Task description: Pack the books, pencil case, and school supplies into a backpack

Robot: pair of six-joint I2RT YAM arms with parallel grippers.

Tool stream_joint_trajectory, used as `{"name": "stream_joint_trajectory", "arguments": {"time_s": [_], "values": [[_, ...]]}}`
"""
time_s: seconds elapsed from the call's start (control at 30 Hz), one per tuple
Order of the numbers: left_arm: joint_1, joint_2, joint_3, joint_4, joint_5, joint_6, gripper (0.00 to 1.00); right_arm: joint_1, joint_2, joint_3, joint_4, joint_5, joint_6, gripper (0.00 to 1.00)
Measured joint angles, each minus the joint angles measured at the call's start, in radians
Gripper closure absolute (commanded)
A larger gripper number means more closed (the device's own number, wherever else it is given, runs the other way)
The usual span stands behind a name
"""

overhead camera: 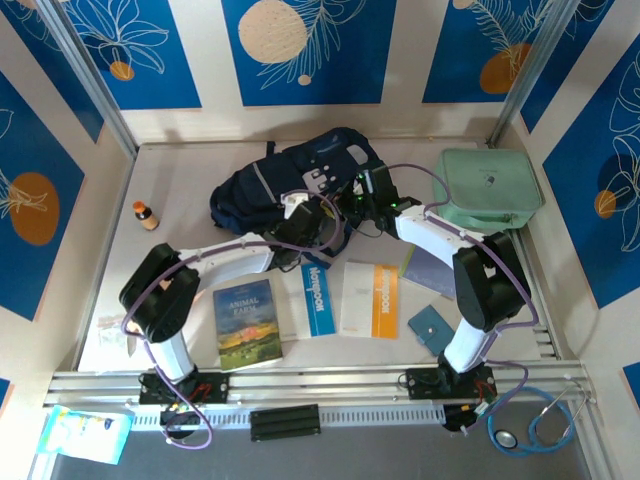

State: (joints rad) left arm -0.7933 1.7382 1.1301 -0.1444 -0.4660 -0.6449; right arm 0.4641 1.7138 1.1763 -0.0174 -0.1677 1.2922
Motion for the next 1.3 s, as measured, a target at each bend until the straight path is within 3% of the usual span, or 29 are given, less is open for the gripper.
{"name": "stream_joint_trajectory", "arguments": {"time_s": [0.3, 0.7, 0.93, 1.3], "values": [[0.079, -0.194, -0.222, 0.015, 0.168, 0.064, 1.00, -0.005, 0.000, 0.000, -0.047, 0.002, -0.029, 0.96], [0.332, -0.267, -0.294, -0.067, 0.378, 0.249, 1.00, -0.005, 0.000, -0.024, -0.045, 0.003, -0.032, 0.96], [0.364, -0.268, -0.290, -0.100, 0.450, 0.319, 1.00, -0.018, 0.000, -0.029, -0.043, -0.008, -0.066, 0.96], [0.360, -0.258, -0.130, -0.246, 0.697, 0.414, 1.00, -0.143, 0.094, 0.024, -0.051, -0.077, -0.229, 0.96]]}}
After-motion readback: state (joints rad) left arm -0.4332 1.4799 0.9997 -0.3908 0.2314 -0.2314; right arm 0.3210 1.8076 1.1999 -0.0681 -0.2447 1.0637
